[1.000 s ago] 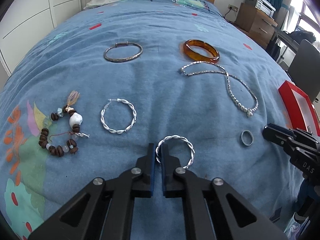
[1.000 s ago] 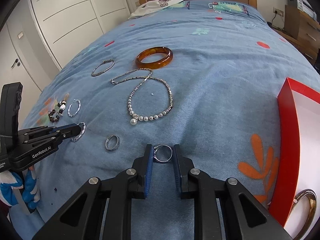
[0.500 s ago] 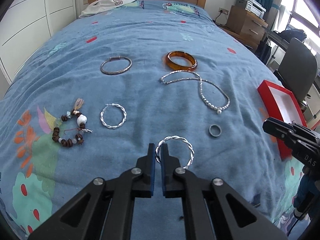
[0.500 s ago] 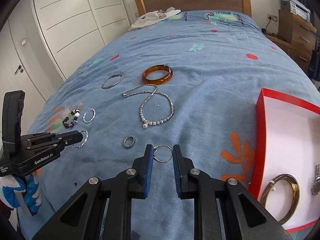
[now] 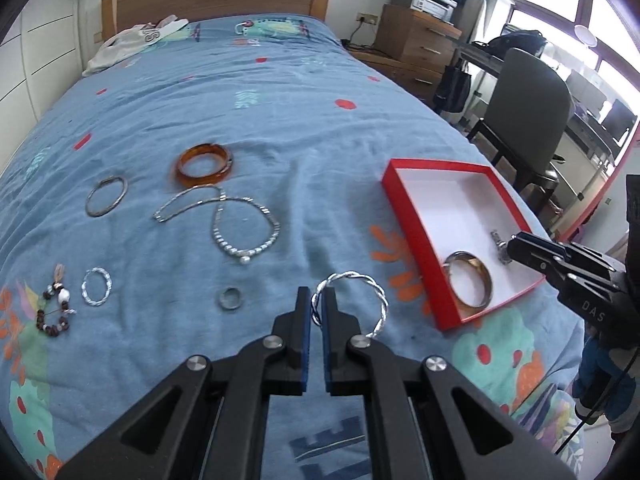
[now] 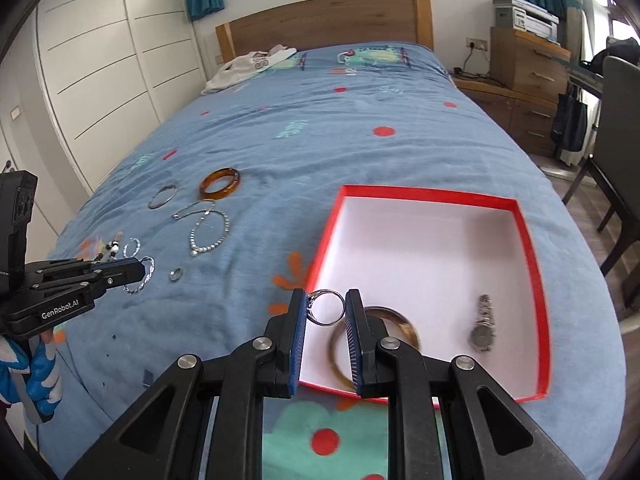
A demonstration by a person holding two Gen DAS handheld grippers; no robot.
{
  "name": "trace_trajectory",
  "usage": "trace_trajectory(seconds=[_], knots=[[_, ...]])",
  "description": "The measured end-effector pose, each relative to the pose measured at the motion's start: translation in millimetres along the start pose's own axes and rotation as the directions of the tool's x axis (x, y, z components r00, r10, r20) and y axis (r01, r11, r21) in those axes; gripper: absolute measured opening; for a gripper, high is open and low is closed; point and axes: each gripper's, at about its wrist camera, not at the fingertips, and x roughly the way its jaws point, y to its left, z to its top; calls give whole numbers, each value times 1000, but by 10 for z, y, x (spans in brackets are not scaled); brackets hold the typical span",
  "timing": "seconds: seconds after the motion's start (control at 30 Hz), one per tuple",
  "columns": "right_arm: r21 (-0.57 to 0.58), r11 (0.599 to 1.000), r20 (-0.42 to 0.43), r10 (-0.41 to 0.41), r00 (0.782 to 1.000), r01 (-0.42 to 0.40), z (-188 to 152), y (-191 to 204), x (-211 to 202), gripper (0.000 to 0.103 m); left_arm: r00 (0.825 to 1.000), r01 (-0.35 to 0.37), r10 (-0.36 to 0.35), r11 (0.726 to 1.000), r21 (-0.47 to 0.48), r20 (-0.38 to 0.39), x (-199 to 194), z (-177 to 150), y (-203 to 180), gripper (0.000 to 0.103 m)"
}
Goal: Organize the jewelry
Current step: 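Carry the silver hoop and ring with both tools over the red box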
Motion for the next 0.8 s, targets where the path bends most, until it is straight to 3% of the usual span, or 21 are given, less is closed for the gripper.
trace_trajectory(seconds=[0.2,0.4,0.6,0.8], knots=[[9,999,-26,-50,998,50,12,-560,8,19,998,59,-57,996,70,-20,261,237,-632,4],[-9,999,-70,-45,997,45,160,-963,267,19,997,69,-65,992,108,-38,669,561,-1083,4],[-64,998,-139,-2,990,-7,355,-1201,643,19,996,43,-30,988,148,-89,1175,777,-1323,4],[-125,992,-217,5,976,-33,398,-1286,953,19,989,18,8,985,173,-147,1547,758,-1388,4]])
